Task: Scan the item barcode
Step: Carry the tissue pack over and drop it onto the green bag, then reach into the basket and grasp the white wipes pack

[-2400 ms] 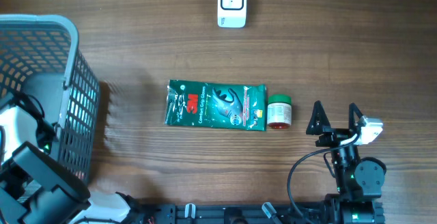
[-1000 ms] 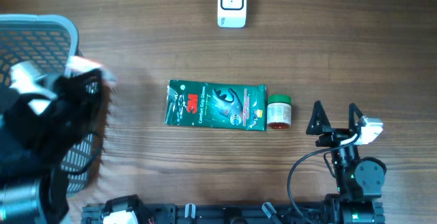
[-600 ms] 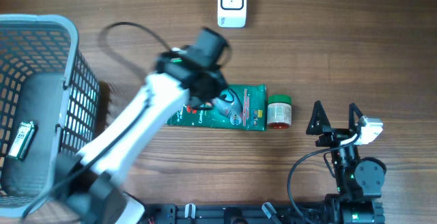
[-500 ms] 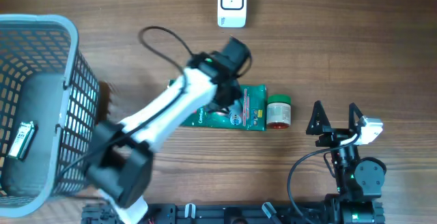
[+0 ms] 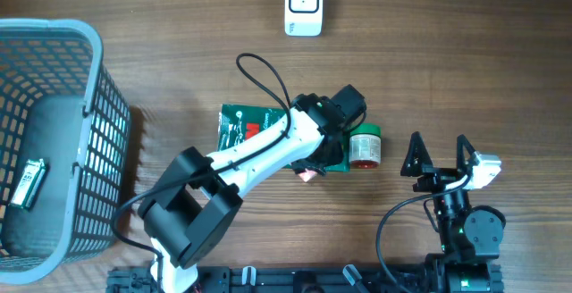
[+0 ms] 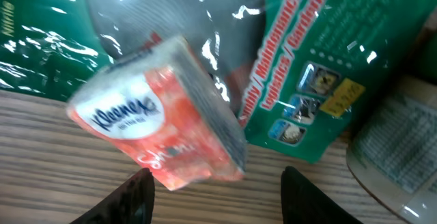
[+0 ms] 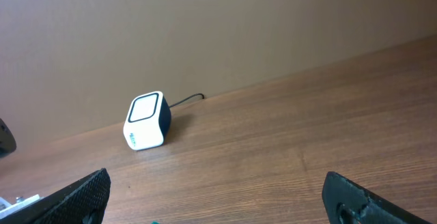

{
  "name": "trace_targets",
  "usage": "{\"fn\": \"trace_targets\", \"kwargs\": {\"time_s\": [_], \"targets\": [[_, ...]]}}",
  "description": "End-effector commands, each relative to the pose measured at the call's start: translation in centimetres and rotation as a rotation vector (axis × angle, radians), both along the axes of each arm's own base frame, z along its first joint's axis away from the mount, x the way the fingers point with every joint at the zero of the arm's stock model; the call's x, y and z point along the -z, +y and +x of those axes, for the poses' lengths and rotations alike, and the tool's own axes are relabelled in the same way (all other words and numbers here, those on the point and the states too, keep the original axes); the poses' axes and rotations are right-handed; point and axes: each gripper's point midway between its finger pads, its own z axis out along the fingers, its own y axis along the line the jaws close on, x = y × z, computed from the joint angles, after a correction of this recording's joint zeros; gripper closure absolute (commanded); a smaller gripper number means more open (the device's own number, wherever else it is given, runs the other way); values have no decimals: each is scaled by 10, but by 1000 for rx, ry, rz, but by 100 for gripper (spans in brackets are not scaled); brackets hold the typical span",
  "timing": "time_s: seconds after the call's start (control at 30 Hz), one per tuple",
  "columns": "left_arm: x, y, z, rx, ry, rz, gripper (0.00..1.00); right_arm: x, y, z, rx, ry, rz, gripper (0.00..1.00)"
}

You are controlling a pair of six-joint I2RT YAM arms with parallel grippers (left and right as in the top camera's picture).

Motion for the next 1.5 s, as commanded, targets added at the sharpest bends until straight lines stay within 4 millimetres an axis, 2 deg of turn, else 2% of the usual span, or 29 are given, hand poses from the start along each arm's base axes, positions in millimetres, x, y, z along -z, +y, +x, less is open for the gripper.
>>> {"fn": "trace_targets", "kwargs": {"time_s": [0.0,0.03,0.07,0.1,0.13,0.2,0.27,0.3,0.47,0.57,0.67,0.7,0.73,0.77,0.8,0.93,1.0,1.07,1.13,1.2,1.3,1.47], "targets": [[-52,21,30,-46,-155,26,37,-1,2,0,-13,-5,-13,0],[-75,35,41,-65,-232,71,24,-1,2,0,-13,-5,-13,0],[-110,58,57,-100,-345,144,4,-1,2,0,-13,-5,-13,0],[-137,78,67,-133,-430,193,0,-1,2,0,-13,-5,-13,0],[-173,106,77,-190,-537,248,0,-1,2,0,-13,-5,-13,0],[-222,156,87,-319,-673,281,0,-1,2,0,-13,-5,-13,0],[-263,220,84,-520,-758,255,0,-1,2,0,-13,-5,-13,0],[-281,259,77,-652,-789,236,0,-1,2,0,-13,-5,-13,0],[-321,389,22,-1145,-855,80,0,-1,2,0,-13,-5,-13,0],[-330,419,24,-1160,-890,-34,0,-1,2,0,-13,-5,-13,0],[-317,457,22,-1284,-856,-43,0,-1,2,0,-13,-5,-13,0],[-303,470,23,-1325,-808,-27,0,-1,2,0,-13,-5,-13,1],[-281,482,28,-1356,-725,-13,0,-1,2,0,-13,-5,-13,0],[-271,484,31,-1362,-692,-11,0,-1,2,0,-13,-5,-13,0],[-249,489,43,-1365,-615,-23,0,-1,2,0,-13,-5,-13,0],[-167,489,84,-1344,-356,-101,0,-1,2,0,-13,-5,-13,0],[-123,487,96,-1334,-227,-94,0,-1,2,0,-13,-5,-13,0],[-87,483,105,-1321,-132,-87,0,-1,2,0,-13,-5,-13,0],[-61,480,110,-1311,-72,-81,0,-1,2,0,-13,-5,-13,0],[-41,477,111,-1305,-18,-74,0,-1,2,0,-13,-5,-13,0],[-24,476,109,-1288,29,-54,0,-1,2,0,-13,-5,-13,0],[-6,465,104,-1258,79,-47,0,-1,2,0,-13,-5,-13,0]]}}
